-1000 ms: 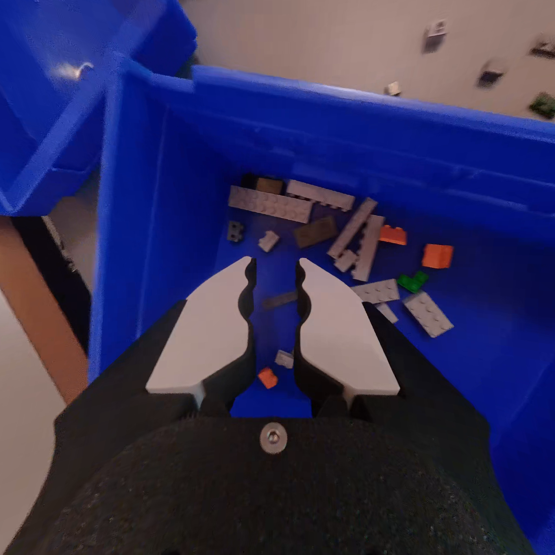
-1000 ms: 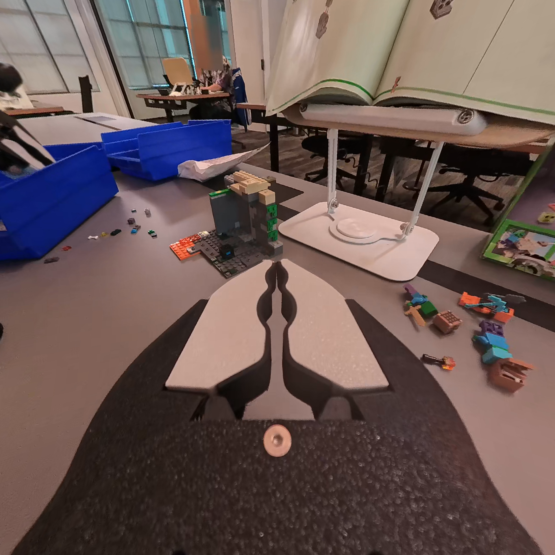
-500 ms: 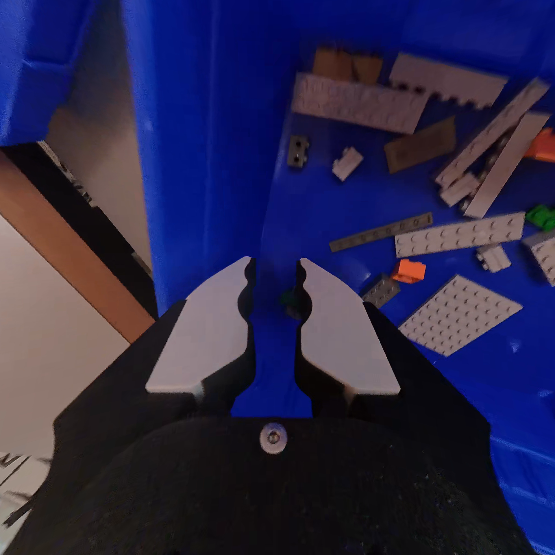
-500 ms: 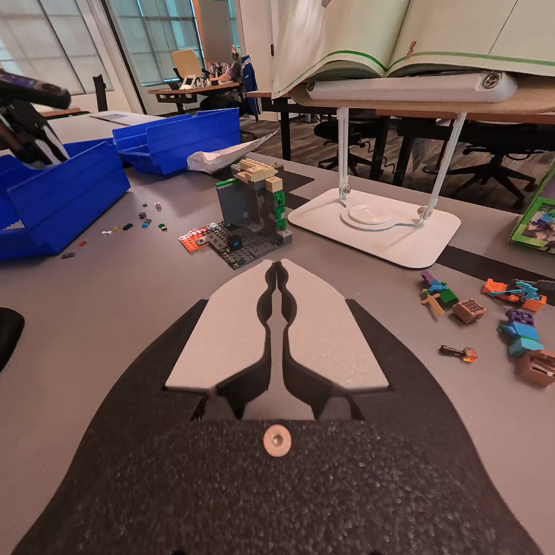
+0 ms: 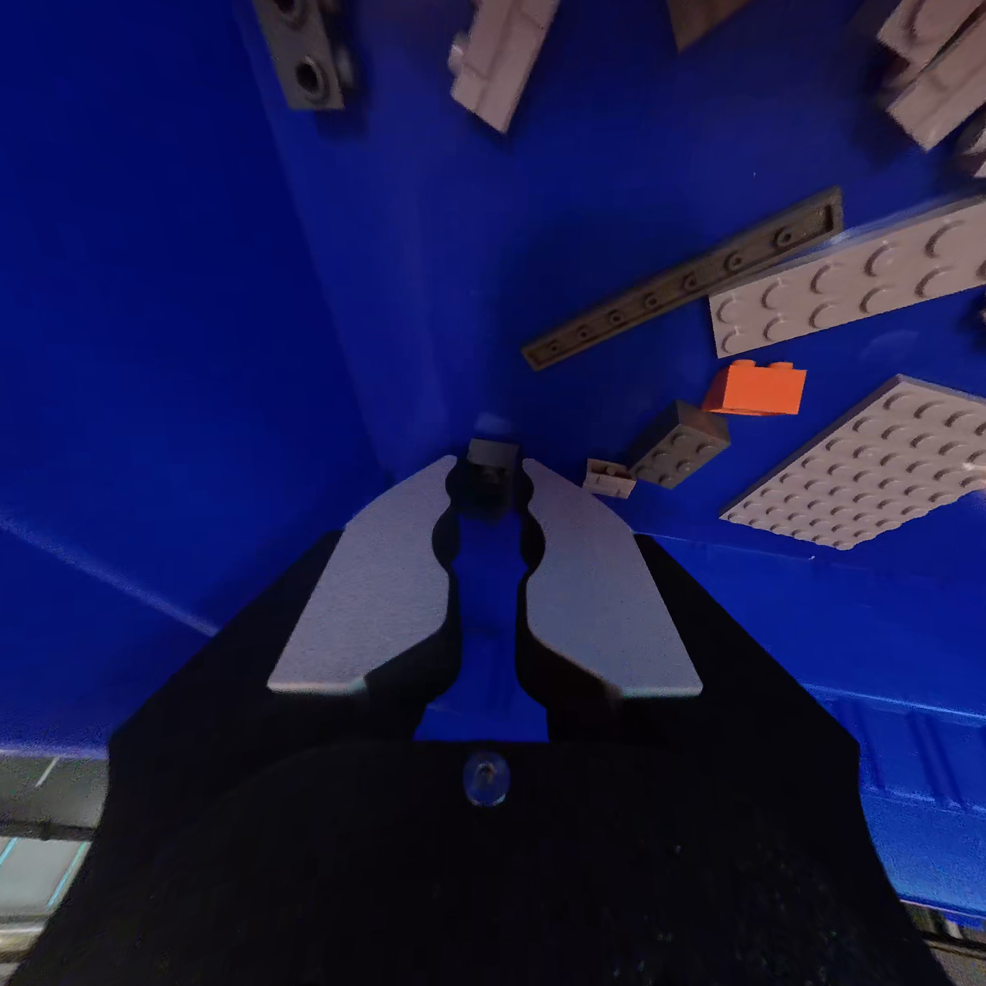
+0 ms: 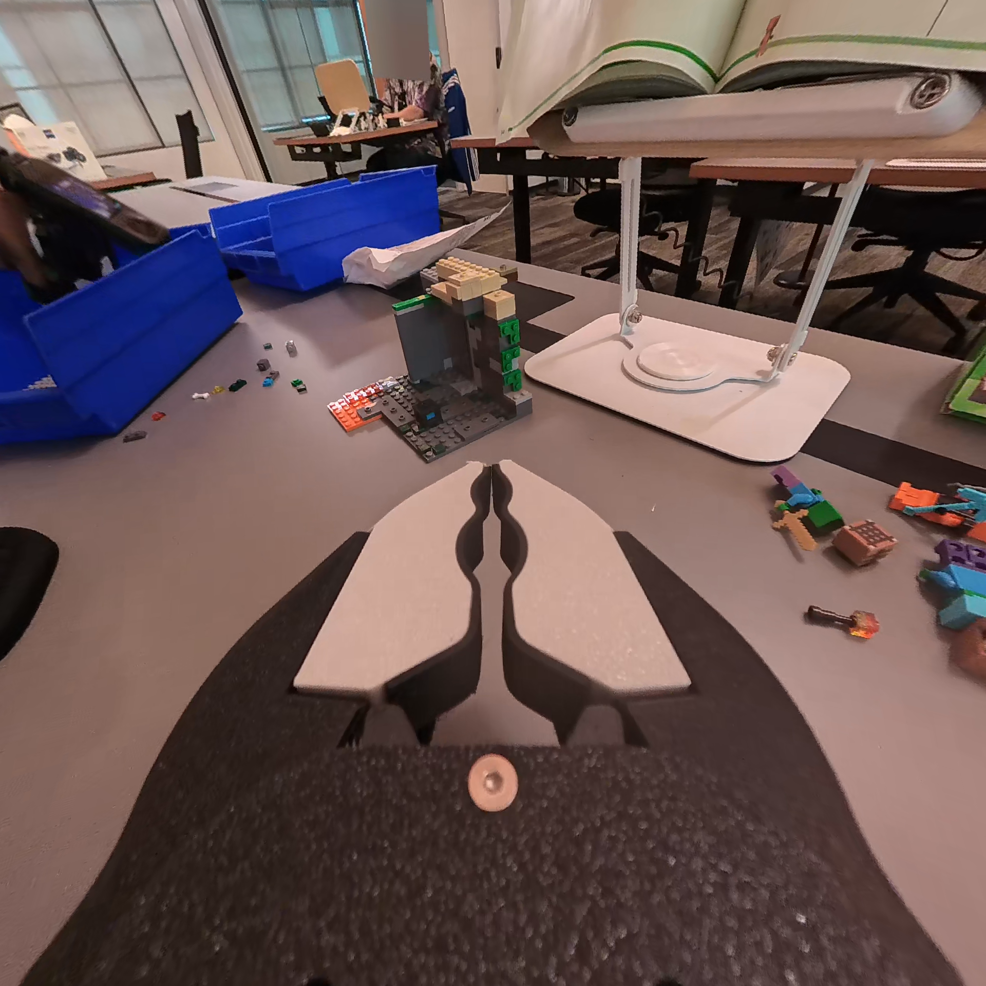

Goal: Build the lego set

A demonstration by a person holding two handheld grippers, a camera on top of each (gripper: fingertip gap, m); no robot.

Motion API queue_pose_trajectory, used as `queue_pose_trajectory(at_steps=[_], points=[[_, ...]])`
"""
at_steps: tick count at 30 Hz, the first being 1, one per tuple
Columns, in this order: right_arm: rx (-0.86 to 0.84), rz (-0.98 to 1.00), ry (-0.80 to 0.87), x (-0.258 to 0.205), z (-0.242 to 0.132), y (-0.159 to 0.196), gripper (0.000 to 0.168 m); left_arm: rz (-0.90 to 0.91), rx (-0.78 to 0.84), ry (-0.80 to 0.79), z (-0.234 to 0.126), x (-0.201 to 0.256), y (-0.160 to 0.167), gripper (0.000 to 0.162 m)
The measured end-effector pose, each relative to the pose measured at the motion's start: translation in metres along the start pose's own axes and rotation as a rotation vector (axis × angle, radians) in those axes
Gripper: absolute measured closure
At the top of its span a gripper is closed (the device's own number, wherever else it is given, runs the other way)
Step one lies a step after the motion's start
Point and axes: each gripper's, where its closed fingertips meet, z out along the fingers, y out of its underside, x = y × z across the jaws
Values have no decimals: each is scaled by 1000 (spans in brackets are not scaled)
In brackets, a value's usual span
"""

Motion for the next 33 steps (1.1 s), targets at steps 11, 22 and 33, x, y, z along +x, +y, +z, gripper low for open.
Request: queue_pose_trajectory(at_steps=[11, 22, 33], points=[[18, -4, -21, -7, -3, -8, 168, -29, 722, -8, -130, 16, -63, 145], [103, -26, -347, -84, -10, -33, 159, 349, 1629, 290, -320, 208, -154, 145], [210, 631, -810, -153, -32, -76, 141, 689, 2029, 715, -371, 374, -207, 145]])
